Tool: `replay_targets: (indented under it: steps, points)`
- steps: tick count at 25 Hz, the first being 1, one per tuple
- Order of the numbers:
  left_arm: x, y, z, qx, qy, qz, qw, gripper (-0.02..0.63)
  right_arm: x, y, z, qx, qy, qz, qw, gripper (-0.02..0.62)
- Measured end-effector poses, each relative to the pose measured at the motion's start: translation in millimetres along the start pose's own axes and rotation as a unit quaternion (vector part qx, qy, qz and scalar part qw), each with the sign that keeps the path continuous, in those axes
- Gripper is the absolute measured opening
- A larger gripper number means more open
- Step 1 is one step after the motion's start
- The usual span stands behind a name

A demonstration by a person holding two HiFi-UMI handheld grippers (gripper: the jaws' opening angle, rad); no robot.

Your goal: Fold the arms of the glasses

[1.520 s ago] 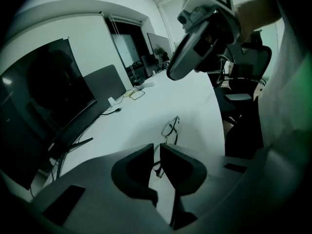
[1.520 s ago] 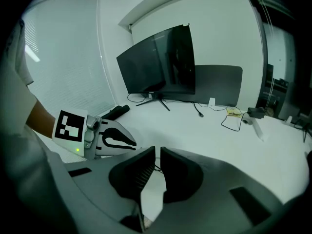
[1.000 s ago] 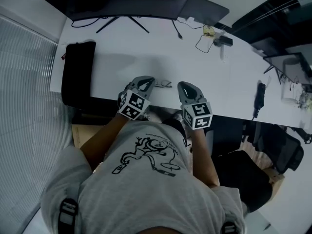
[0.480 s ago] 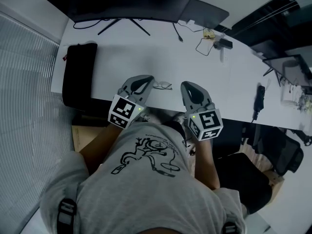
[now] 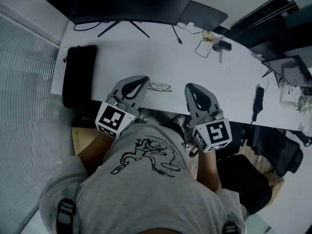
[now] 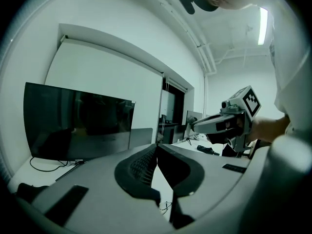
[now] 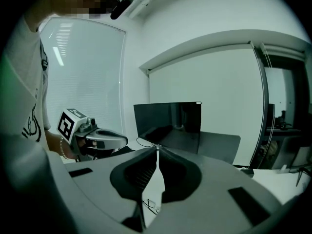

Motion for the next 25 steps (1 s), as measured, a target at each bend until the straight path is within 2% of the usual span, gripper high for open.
replay_targets:
  steps: [7,25]
  points:
    - [-13.6,-5.8,3.3,0.003,-0.005,0.011,0.9999,0.021,-15.1,-8.1,-4.8,0.001,-0.008,0.013,1.0,0.021]
    - [-27.8,-10.8,-2.7,0.009,0.015,0.034,0.9993,0.021,-27.4,-7.7,-13.7,0.007,-0.018,0.02,1.0,0.02]
Point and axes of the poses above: the fingertips, and each gripper's own axes: y forward along the fingers, z to its right, x out of its underside, the point moved 10 cm from there along -y, backward along the fingers, and after that the axes turned 6 degrees about x, right-handed, at the moved point
